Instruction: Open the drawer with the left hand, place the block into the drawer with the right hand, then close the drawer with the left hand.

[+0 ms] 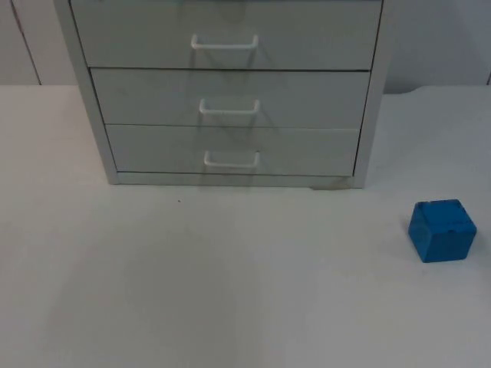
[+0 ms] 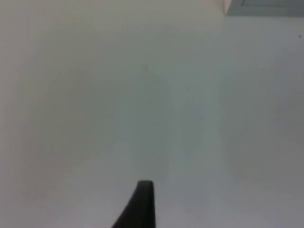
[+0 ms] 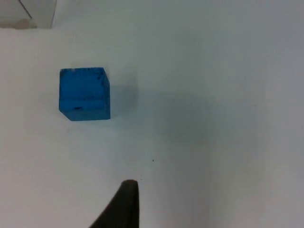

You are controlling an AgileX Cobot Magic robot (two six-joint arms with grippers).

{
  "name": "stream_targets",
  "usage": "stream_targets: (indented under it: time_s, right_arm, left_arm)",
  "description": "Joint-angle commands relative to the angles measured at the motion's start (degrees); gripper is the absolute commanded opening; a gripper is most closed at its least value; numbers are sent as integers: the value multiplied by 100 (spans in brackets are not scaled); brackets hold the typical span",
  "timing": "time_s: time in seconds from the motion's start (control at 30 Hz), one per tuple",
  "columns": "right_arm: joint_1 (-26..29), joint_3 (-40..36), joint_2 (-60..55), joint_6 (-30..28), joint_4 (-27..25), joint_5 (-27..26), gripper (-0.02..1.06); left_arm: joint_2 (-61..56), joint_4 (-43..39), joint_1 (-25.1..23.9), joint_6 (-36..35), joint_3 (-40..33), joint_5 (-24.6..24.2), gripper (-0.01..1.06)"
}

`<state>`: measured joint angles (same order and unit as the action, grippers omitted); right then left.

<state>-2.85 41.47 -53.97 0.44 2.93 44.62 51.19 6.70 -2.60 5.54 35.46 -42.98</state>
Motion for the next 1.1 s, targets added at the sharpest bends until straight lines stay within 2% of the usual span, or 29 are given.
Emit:
stream_targets:
  time_s: [0.0,0.07,0.1,0.13,0.17,0.23,0.3,0.33,0.47,0.5,0.57,0.67,0.7,0.73,0.77,0.83,0.87,1.0,1.07]
  right_arm:
    - [28,21,-2,42,-33,-104,104]
    - [28,21,-2,55,-33,-102,104]
    - [28,21,-2,55,-33,-102,104]
    - [28,21,-2,55,-33,-102,104]
    - [28,21,-2,55,-33,-102,104]
    - [28,21,-2,67,-33,-92,104]
    - [28,21,-2,77,-33,-92,104]
    - [28,21,-2,77,-33,-92,104]
    - [28,21,-2,77,-33,-92,104]
    - [28,21,-2,77,-33,-92,104]
    - [28,21,-2,77,-33,-92,104]
    - [28,21,-2,75,-12,-92,104]
    - [28,21,-2,75,-12,-92,104]
    - [28,21,-2,75,-13,-103,104]
    - [28,21,-2,75,-13,-103,104]
    - [28,21,-2,75,-13,-114,104]
    - [28,21,-2,75,-13,-114,104]
    - [28,10,-2,75,-13,-112,104]
    - [28,-1,-2,75,-13,-112,104]
  left_arm:
    - [140,208,-12,241,65,86,82]
    - [369,716,-12,858,216,95,64]
    - [457,981,33,1232,270,95,60]
    - [547,1243,113,1635,370,95,58]
    - [547,1243,113,1635,370,95,58]
    - [727,1560,420,2281,511,73,58]
    - [929,1441,803,2683,678,86,58]
    - [929,1441,803,2683,678,86,58]
    - [1423,497,1744,2904,1069,258,58]
    - [1423,497,1744,2904,1069,258,58]
    - [1760,-491,2371,2904,1116,513,58]
    - [2197,-1331,2870,2785,1104,820,58]
    - [2197,-1331,2870,2785,1104,820,58]
    - [2436,-1773,3110,2646,1104,1039,58]
    - [2525,-1873,3190,2605,1104,1131,58]
    - [2916,-2606,3523,2287,1104,1626,58]
    - [2916,-2606,3523,2287,1104,1626,58]
    - [3571,-3636,3688,1937,1104,2047,58]
    - [3733,-3819,3688,1843,1104,2172,58]
